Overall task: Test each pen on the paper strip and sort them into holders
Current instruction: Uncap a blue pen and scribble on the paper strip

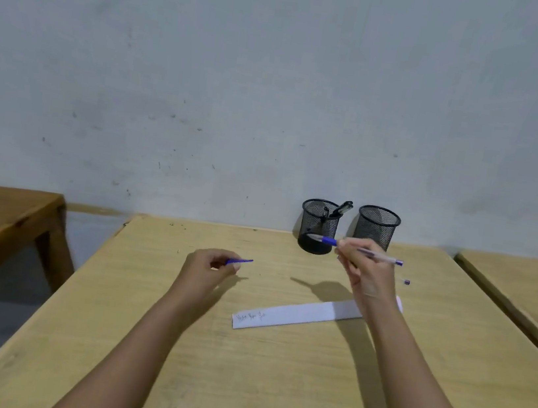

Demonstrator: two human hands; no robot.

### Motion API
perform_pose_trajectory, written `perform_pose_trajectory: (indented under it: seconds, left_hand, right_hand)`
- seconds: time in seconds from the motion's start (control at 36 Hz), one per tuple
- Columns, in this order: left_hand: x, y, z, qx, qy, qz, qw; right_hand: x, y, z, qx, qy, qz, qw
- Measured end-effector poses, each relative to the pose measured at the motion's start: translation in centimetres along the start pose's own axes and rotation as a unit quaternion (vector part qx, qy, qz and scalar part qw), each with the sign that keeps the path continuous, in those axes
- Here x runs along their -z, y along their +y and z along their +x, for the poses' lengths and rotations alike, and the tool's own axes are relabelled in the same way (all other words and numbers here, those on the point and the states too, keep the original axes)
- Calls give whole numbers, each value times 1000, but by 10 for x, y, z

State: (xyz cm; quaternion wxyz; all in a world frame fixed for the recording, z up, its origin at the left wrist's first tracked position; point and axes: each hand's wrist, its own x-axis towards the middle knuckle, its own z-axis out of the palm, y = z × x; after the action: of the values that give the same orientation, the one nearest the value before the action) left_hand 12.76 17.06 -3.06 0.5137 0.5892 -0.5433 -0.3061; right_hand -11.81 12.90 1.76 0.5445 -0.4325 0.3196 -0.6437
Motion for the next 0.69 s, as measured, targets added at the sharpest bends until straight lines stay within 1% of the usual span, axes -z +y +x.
perform_pose_trajectory:
  seconds: [0.06, 0.17, 0.33, 0.5, 0.56, 0.64, 0.69]
  left_hand:
    - [-7, -8, 3, -1, 14, 37, 999]
    - [-7, -17, 12, -24, -23, 114, 993]
    - [-9, -25, 27, -69, -42, 221, 972]
    - [-9, -32, 34, -82, -67, 250, 962]
    - [-7, -29, 32, -76, -56, 245, 965]
    - [-4, -16, 21, -68, -20, 237, 969]
    - [-2, -7, 6, -80, -8, 245, 966]
  right_hand:
    - [3, 10, 0, -7, -4, -15, 1000]
    - [10, 18, 4, -22, 5, -21, 1000]
    - [13, 25, 7, -45, 15, -41, 998]
    - [9, 30, 7, -63, 4, -47, 997]
    - [5, 31, 5, -69, 2, -39, 997]
    - [-2, 32, 1, -82, -4, -26, 996]
    - [-6, 33, -2, -91, -8, -17, 996]
